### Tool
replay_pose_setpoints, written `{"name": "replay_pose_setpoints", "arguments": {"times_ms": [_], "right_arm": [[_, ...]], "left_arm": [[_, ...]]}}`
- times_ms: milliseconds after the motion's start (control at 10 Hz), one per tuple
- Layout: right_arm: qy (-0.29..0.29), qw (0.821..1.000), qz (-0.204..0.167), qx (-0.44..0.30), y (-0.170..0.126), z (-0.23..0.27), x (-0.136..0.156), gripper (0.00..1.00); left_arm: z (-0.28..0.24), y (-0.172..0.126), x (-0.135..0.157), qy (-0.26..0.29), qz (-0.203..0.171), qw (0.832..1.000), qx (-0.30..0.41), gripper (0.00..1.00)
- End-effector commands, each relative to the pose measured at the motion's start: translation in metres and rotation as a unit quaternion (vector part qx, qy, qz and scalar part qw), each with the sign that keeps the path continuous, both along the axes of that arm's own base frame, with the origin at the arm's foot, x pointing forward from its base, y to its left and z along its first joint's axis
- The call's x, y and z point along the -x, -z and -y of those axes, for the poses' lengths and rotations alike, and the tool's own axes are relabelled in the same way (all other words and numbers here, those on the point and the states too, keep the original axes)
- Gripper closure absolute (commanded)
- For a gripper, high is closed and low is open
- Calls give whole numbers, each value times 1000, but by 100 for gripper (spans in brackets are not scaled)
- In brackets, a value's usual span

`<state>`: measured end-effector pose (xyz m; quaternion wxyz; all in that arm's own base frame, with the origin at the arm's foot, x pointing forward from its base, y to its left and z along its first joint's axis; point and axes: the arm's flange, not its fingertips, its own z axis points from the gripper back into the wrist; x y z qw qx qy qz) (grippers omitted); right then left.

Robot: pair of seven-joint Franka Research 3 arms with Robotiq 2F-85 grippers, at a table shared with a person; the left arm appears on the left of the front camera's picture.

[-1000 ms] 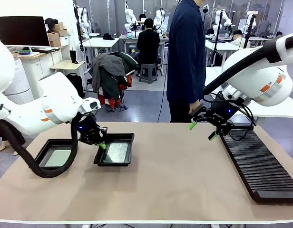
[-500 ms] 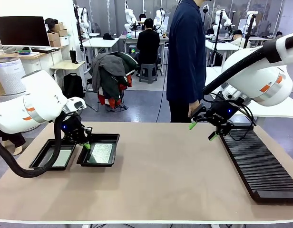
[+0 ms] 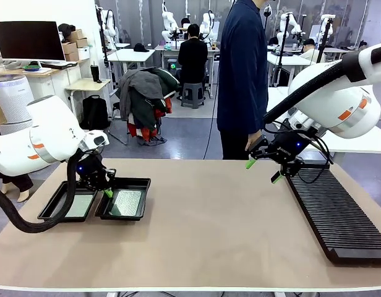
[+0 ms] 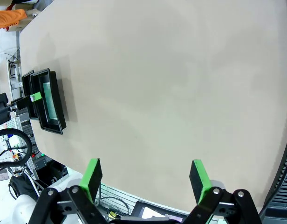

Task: Inspect and transfer BCBs to ESD trays.
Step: Pick up the ESD tray and place it on the left side of the table.

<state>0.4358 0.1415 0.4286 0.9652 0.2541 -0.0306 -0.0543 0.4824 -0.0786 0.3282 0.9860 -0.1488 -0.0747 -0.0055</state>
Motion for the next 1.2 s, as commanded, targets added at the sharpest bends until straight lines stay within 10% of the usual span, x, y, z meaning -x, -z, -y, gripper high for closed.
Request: {"name": "replay_pose_setpoints", "arguments": {"times_ms": [0, 1100], "right_arm": [[6, 1000, -4, 9, 0, -1, -2, 0], [6, 1000, -4, 9, 0, -1, -2, 0]], "left_arm": [[-6, 8, -9, -1, -2, 1000, -5, 97], [-4, 23, -7, -7, -10, 1000, -6, 97]]}}
